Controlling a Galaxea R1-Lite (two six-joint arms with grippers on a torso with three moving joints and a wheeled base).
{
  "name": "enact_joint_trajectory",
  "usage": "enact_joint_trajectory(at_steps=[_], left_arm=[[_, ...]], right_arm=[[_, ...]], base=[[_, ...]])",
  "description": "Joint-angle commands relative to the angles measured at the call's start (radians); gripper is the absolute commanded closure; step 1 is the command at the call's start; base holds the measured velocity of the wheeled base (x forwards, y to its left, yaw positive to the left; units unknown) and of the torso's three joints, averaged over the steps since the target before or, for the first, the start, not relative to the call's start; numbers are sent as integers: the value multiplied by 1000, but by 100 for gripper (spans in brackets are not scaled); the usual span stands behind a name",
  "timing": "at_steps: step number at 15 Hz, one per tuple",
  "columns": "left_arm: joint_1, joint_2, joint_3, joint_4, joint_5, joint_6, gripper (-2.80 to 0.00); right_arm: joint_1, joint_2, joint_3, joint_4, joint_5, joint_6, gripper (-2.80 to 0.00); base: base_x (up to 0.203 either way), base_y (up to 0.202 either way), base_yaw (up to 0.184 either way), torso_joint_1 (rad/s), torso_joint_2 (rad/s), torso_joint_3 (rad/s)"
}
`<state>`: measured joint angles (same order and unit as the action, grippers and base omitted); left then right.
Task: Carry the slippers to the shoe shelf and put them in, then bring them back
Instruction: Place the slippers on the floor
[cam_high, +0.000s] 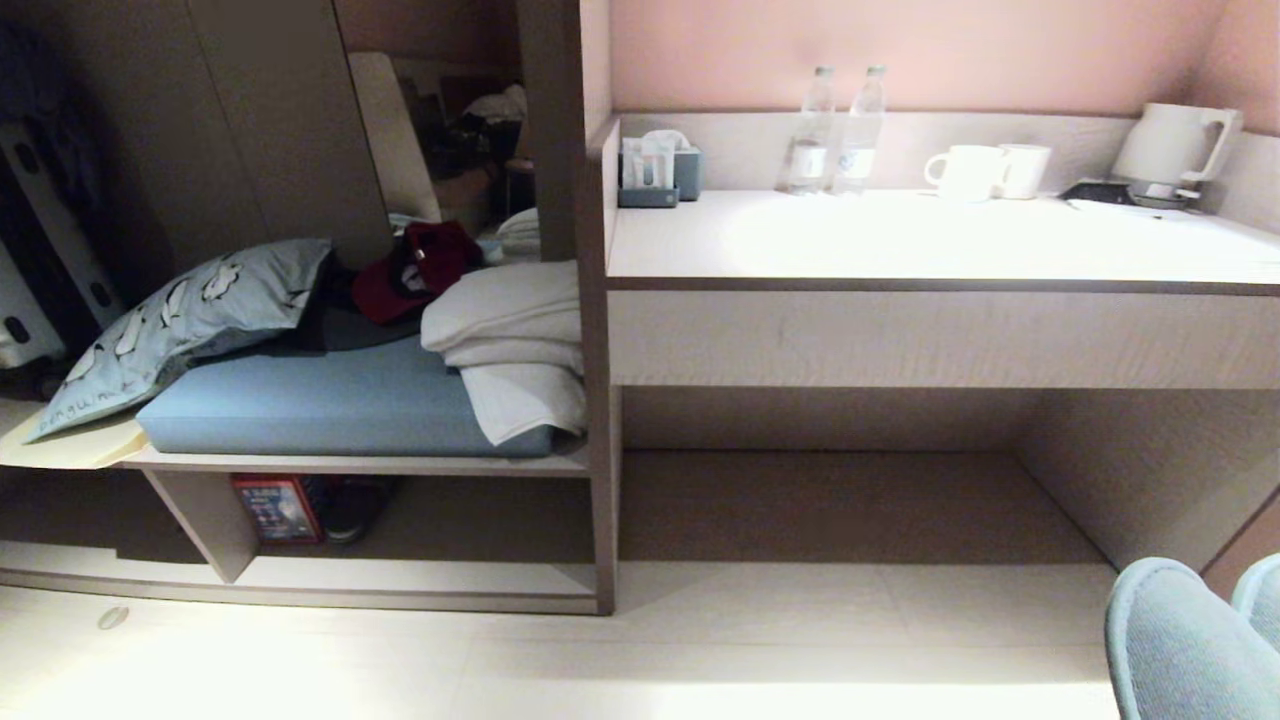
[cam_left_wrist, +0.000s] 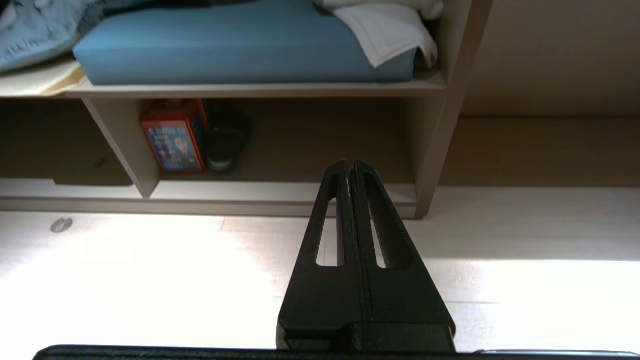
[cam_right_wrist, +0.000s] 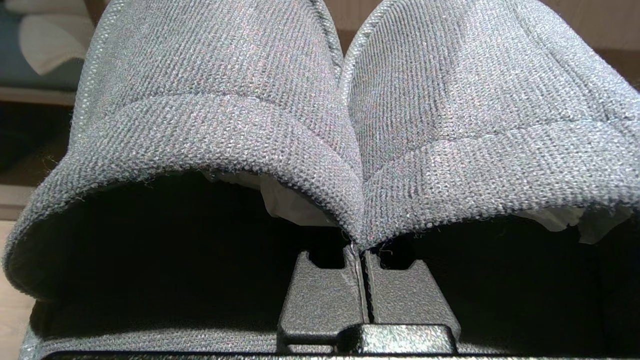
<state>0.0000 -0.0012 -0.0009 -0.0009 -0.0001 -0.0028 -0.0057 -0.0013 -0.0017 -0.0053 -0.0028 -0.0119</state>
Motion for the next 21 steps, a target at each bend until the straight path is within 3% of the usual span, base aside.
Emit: enact_joint_trajectory(at_steps=[1,21], left_arm=[[0,1,0,-1,0,0,0],[0,1,1,-1,0,0,0]], right_arm=[[0,1,0,-1,0,0,0],[0,1,0,-1,0,0,0]], base=[[0,0,0,5,5,-203],[0,0,0,4,2,-198]])
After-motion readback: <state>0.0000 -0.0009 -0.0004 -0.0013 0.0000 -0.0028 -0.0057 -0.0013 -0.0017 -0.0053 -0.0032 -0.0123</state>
